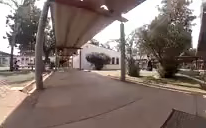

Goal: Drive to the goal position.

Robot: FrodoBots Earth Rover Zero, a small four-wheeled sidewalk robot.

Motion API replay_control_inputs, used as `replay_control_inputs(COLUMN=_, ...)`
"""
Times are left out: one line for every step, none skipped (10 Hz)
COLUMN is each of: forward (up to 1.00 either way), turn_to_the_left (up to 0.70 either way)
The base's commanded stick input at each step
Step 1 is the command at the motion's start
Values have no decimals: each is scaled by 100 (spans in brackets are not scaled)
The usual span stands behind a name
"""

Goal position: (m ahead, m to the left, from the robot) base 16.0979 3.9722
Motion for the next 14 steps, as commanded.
replay_control_inputs(forward=50, turn_to_the_left=0)
replay_control_inputs(forward=50, turn_to_the_left=0)
replay_control_inputs(forward=50, turn_to_the_left=0)
replay_control_inputs(forward=50, turn_to_the_left=0)
replay_control_inputs(forward=50, turn_to_the_left=0)
replay_control_inputs(forward=50, turn_to_the_left=0)
replay_control_inputs(forward=50, turn_to_the_left=0)
replay_control_inputs(forward=50, turn_to_the_left=0)
replay_control_inputs(forward=50, turn_to_the_left=14)
replay_control_inputs(forward=50, turn_to_the_left=38)
replay_control_inputs(forward=50, turn_to_the_left=50)
replay_control_inputs(forward=50, turn_to_the_left=50)
replay_control_inputs(forward=50, turn_to_the_left=50)
replay_control_inputs(forward=50, turn_to_the_left=50)
